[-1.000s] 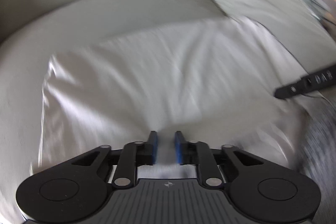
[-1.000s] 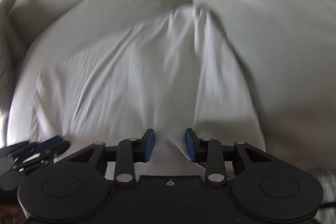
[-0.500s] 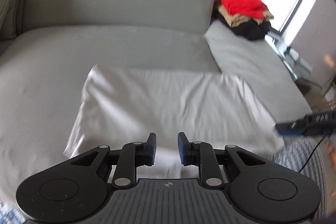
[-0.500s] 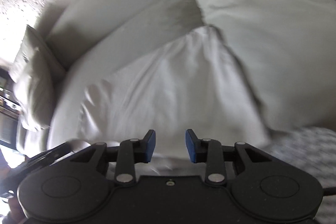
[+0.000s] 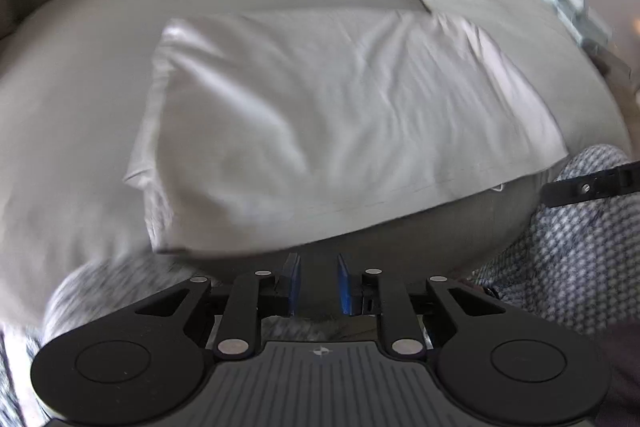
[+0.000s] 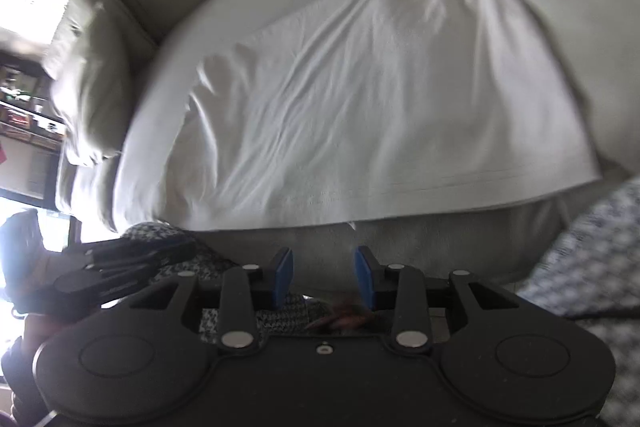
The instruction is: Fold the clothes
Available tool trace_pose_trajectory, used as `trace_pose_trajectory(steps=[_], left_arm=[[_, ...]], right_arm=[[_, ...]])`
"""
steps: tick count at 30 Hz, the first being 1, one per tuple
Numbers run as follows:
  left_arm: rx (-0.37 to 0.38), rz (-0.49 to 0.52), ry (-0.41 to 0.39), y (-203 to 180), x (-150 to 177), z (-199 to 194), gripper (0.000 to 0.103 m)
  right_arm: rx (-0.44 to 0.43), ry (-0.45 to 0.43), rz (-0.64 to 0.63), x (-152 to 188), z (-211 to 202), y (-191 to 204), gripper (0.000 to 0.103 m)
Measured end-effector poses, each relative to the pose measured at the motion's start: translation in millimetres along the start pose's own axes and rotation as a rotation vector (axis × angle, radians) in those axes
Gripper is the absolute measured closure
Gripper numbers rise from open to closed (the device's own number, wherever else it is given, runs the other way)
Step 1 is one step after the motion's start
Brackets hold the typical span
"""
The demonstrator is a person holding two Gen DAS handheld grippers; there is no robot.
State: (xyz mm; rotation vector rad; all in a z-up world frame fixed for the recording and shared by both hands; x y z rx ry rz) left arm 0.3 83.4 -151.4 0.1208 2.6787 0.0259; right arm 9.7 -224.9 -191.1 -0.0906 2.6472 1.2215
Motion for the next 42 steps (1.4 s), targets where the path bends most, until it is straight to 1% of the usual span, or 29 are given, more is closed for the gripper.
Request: trace_pose_trajectory(steps=[1,3,5,6,7,11,15,17,18,20,23,24,25,26,28,31,33,34,37,39,41,42], left_arm=[[0.003,-0.056,-0.032,13,2,-8,0.083],[-0.027,-0.153,-0.107,34,-3,-17,0.082],[-0.074,-0.225,-0.133,45,-11,-14,0.083],[-0.086,-0.257,-0.141,49,-16,-12,0.083],[-0.085,-0.284,-0.146,51,-21,-10,0.083],[-0.027,-0.344,-0.191,54,-47,-12,0.081],[-0.001,-0.319,-0.270,51,-80,-25,0.072],[0.003,-0.296,-0.302,49,-94,-28,0.069],[-0.003,-0.288,-0.311,48,-101,-27,0.065],[-0.022,-0.279,-0.321,47,-113,-20,0.065],[-0.037,-0.286,-0.308,50,-129,2,0.065],[-0.036,-0.293,-0.295,54,-129,8,0.066],[-0.037,-0.302,-0.279,56,-129,14,0.067],[-0.040,-0.310,-0.262,57,-129,21,0.068],[-0.030,-0.299,-0.240,49,-131,35,0.069],[0.008,-0.273,-0.207,33,-131,56,0.069],[0.033,-0.269,-0.184,23,-132,67,0.069],[0.040,-0.270,-0.174,19,-132,72,0.069],[0.050,-0.266,-0.151,9,-131,82,0.069],[0.048,-0.260,-0.141,6,-131,86,0.069],[0.044,-0.254,-0.135,2,-131,87,0.069],[0.044,-0.250,-0.133,1,-130,87,0.069]], right_arm=[[0.002,-0.041,0.002,-2,-8,-2,0.061],[0.013,-0.129,0.021,-9,-22,-10,0.061],[0.031,-0.207,0.053,-18,-28,-17,0.061],[0.028,-0.240,0.064,-21,-31,-19,0.061],[0.023,-0.268,0.070,-24,-35,-20,0.061],[-0.030,-0.340,0.050,-36,-51,-8,0.061],[-0.063,-0.402,0.019,-60,-68,10,0.060],[-0.060,-0.436,-0.001,-75,-71,19,0.048],[-0.051,-0.453,-0.009,-83,-73,20,0.046],[-0.027,-0.483,-0.018,-98,-73,20,0.040],[0.000,-0.501,0.005,-126,-61,2,0.039],[0.011,-0.495,0.017,-136,-55,-7,0.040],[0.025,-0.481,0.032,-145,-49,-17,0.043],[0.038,-0.466,0.047,-153,-43,-27,0.051],[0.061,-0.417,0.082,-168,-28,-50,0.057],[0.105,-0.350,0.120,-184,-7,-83,0.057],[0.130,-0.321,0.137,-192,3,-102,0.057],[0.125,-0.303,0.143,-195,8,-109,0.057],[0.074,-0.227,0.153,-202,21,-121,0.058],[0.073,-0.168,0.138,-202,25,-122,0.064],[0.080,-0.109,0.118,-201,27,-122,0.074],[0.084,-0.080,0.108,-201,29,-122,0.075]])
Point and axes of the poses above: each gripper's, at about its wrist camera, not at the fingertips, and z roughly the way its jaws point, y to its left, x to its underside, the point moved 3 cm from there along z, roughly the way its jaws point, and after that the axes turned 14 degrees about -x, right-handed, at the moved point
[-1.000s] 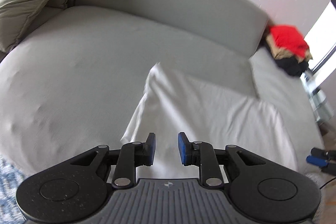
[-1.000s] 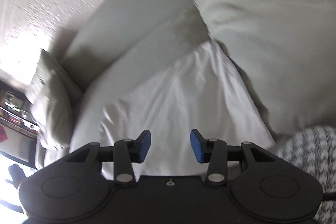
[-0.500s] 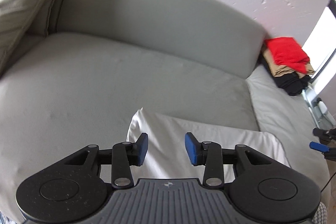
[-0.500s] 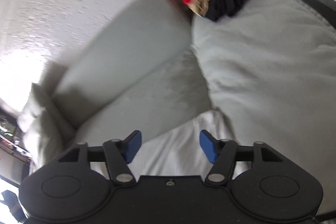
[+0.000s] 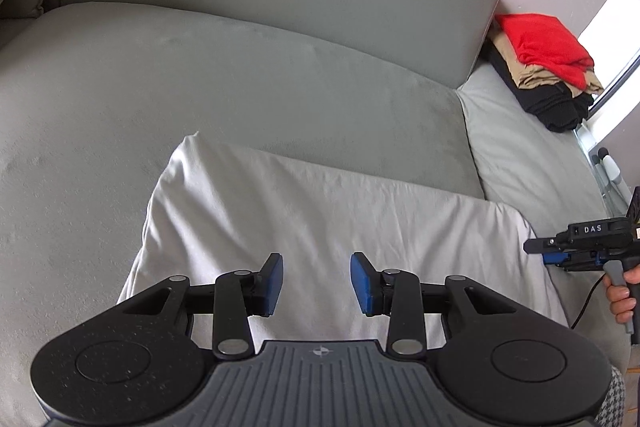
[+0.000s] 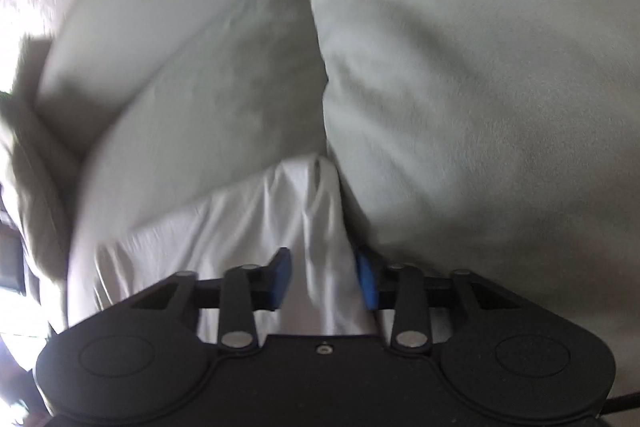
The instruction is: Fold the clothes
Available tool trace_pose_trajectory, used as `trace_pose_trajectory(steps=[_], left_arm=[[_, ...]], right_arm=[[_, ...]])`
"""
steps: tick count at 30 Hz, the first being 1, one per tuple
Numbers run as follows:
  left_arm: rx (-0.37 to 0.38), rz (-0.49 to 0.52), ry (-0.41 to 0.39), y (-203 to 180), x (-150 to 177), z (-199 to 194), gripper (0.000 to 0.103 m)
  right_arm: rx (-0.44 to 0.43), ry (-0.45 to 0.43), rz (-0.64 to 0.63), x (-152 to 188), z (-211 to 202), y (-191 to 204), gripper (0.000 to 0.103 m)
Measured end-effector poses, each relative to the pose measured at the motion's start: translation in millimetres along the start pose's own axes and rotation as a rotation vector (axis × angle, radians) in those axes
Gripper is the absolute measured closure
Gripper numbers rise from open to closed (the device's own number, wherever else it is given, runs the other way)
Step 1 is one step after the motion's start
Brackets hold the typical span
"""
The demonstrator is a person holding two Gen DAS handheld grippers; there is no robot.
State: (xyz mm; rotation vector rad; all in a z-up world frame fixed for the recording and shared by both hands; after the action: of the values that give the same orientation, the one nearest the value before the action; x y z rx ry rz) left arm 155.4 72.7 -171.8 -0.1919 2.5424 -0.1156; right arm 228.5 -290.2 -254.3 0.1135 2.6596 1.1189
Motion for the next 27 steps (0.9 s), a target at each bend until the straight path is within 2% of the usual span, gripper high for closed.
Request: trace_pose_trajectory(steps=[2,5,8,13,18,24,27], left_arm=[[0.000,0.006,0.002,-2,3,0,0.069],[-0.002,0.006,0.014,-6,7,1,0.069],[-0.011,0.006,0.029,-9,10,1,0.069],[-0.023,0.003,0.039,-15,12,-3,0.068],[-0.041,0.013,0.042,-17,15,-8,0.068],[-0.055,0.018,0.034,-17,16,-12,0.068],[-0.054,0.009,0.034,-17,17,-12,0.068]], right_arm=[[-0.094,-0.013,0.009,2,-4,-4,0.075],[-0.247,-0.093,0.089,3,-7,-20,0.075],[-0.282,-0.136,0.126,3,2,-26,0.075],[-0.312,-0.153,0.150,-7,19,-22,0.075],[-0.334,-0.228,0.209,-16,23,-31,0.075],[-0.483,-0.321,0.283,-8,5,-44,0.075],[-0.492,-0.326,0.306,-7,4,-45,0.075]])
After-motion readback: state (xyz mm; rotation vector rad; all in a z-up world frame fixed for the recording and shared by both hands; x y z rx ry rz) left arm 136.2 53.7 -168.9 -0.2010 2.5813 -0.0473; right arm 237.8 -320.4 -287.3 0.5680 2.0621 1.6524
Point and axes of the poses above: each gripper's, at about its wrist camera, not at the fingertips, and z roughly the way its jaws point, y to its left, x to its underside, the point moved 3 cm from there along z, roughly the way its jaws point, and after that the axes turned 14 degrees about -x, right-handed, at the moved point
